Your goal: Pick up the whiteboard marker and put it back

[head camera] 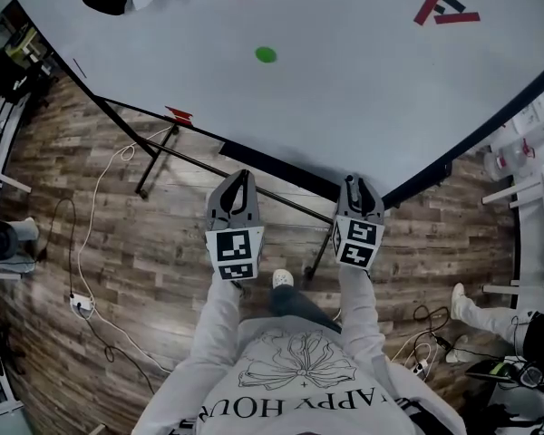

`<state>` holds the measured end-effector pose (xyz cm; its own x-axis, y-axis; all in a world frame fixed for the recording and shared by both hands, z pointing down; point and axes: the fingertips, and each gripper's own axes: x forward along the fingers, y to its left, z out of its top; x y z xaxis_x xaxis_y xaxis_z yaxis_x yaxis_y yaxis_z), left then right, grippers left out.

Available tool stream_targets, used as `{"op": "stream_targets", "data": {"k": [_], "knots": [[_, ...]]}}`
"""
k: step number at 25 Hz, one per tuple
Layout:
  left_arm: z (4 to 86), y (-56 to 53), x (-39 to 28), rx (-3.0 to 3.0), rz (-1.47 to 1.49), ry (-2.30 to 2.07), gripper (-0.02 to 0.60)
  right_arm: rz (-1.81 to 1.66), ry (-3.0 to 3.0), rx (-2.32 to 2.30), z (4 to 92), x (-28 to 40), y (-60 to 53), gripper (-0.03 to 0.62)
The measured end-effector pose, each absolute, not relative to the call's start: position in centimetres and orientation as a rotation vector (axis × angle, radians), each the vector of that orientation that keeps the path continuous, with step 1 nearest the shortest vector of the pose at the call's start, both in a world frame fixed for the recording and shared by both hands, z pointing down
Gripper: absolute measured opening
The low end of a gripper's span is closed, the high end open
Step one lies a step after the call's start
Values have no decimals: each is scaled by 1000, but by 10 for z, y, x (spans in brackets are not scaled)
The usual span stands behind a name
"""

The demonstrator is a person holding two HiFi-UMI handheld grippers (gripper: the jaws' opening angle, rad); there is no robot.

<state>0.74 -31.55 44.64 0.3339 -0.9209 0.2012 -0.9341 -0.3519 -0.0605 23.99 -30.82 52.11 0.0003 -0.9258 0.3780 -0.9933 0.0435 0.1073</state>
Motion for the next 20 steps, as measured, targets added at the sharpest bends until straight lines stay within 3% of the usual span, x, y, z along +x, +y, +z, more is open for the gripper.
{"op": "stream_targets", "data": {"k": [20], "knots": [[461, -326, 13, 2472, 317, -1739, 9, 262, -1928, 1906, 535, 247, -316, 64]]}}
